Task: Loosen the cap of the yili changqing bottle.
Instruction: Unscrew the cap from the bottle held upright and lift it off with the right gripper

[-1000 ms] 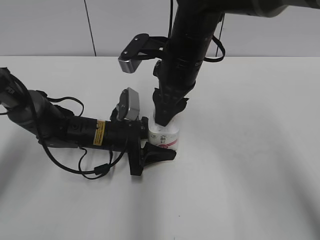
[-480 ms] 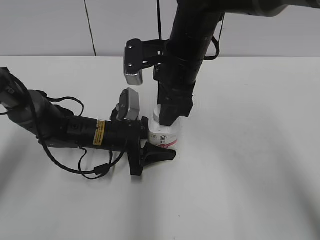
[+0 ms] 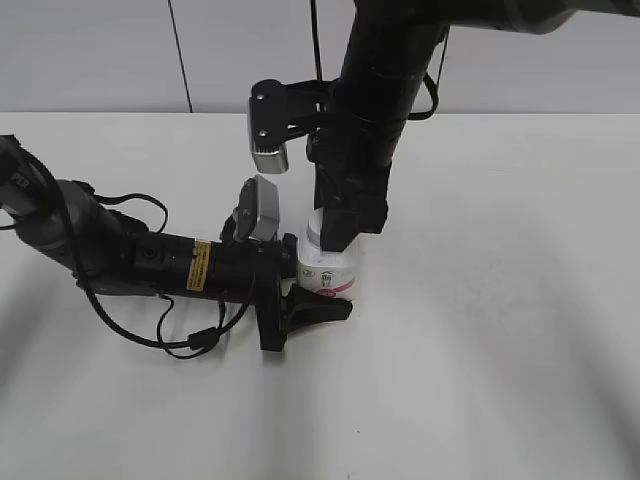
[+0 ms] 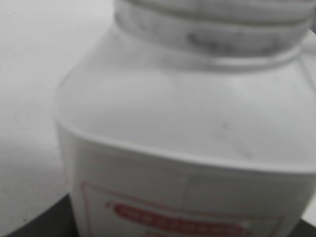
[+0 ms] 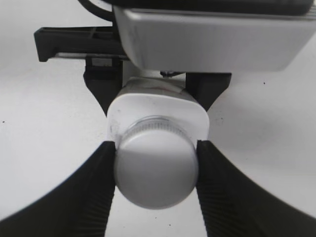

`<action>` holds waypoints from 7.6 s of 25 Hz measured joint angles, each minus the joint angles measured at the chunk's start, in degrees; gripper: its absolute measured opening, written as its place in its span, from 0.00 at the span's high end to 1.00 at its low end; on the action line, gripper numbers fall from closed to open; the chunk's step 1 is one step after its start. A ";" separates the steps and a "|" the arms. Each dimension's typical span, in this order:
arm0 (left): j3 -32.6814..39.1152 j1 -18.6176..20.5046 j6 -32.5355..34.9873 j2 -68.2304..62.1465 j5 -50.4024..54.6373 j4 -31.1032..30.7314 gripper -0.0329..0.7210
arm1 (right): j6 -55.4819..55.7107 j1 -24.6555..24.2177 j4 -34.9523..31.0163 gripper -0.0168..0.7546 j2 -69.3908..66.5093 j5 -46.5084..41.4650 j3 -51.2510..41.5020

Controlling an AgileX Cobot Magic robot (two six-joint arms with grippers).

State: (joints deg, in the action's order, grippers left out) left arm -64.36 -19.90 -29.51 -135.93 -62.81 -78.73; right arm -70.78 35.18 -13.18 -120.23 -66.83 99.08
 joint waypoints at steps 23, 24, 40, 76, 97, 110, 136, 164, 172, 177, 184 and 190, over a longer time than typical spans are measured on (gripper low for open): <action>0.00 0.00 -0.40 0.00 -0.05 0.00 0.42 | 0.38 0.00 0.77 0.36 0.00 -0.98 0.00; 0.00 0.00 -0.40 0.00 -0.05 0.00 0.42 | 0.89 0.00 0.77 0.36 0.00 -1.03 0.00; 0.00 0.00 -0.64 0.00 -0.10 0.00 0.42 | 21.08 0.00 0.67 0.35 0.00 -2.59 8.72; 0.00 0.00 -0.69 0.00 -0.10 0.11 0.42 | 82.53 0.00 0.31 0.35 0.00 -2.87 7.59; 0.00 0.00 -0.76 0.00 -0.10 0.11 0.42 | 84.27 0.00 -1.60 0.35 0.00 -2.92 6.32; 0.00 0.00 -0.76 0.00 -0.10 0.11 0.42 | 84.95 0.00 -1.50 0.31 -0.50 -2.92 6.32; 0.00 0.00 -0.82 0.00 -0.10 0.11 0.42 | 86.31 0.00 -0.38 0.28 -1.13 -2.92 4.04; 0.00 0.00 -0.87 0.00 -0.10 0.16 0.42 | 86.36 0.00 -1.07 0.46 -2.39 -3.02 4.00; 0.00 0.00 -0.87 0.00 -0.10 0.16 0.42 | 72.09 0.00 -1.07 0.46 -2.39 -3.02 4.00; 0.00 0.00 -0.82 0.00 -0.10 0.16 0.42 | 50.58 0.00 -1.07 0.46 -2.39 -3.02 4.00; 0.00 0.00 -0.65 0.00 -0.10 -0.01 0.42 | 27.75 0.00 -1.13 0.46 -2.39 -3.02 4.00; 0.00 0.00 -0.65 0.00 -0.10 -0.07 0.42 | 15.15 0.00 -1.13 0.46 -2.39 -3.02 4.00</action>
State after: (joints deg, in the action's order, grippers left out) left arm -64.36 -19.90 -30.16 -135.93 -62.91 -78.80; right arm -55.63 35.18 -14.31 -122.62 -69.85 103.07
